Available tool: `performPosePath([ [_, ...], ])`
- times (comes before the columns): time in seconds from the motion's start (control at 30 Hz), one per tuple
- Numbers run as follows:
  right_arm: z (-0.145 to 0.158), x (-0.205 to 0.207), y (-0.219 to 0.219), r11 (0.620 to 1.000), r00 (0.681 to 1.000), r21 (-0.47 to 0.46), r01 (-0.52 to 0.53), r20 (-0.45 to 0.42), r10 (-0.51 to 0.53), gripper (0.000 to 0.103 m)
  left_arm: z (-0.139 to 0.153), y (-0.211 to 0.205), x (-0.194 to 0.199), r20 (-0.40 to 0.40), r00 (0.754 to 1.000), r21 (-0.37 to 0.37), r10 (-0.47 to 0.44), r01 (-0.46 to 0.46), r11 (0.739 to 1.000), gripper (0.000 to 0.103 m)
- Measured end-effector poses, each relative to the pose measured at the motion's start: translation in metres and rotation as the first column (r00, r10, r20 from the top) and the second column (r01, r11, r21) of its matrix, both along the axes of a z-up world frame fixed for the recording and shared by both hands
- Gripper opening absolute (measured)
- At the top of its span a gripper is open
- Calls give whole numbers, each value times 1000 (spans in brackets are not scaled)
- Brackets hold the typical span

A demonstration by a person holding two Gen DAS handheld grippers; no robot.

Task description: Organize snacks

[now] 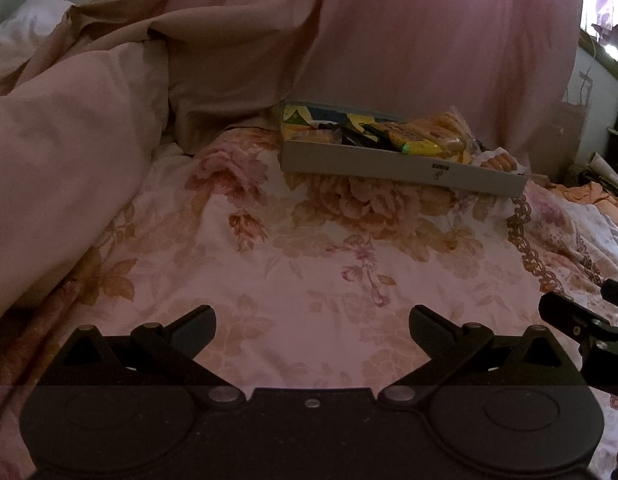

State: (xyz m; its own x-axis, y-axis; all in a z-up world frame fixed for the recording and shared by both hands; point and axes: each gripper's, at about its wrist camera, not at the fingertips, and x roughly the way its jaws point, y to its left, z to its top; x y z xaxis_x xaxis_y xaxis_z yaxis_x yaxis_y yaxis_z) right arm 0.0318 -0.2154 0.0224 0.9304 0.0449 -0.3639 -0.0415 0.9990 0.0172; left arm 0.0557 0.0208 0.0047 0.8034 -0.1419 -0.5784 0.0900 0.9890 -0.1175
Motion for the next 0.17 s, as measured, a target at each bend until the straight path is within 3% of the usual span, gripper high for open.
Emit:
performPosePath([
  [0.17,0,-1,0,1000,1000,-2,-2,1,2,103,0,-1,1,3,1000,7,5,-5,1000,102],
])
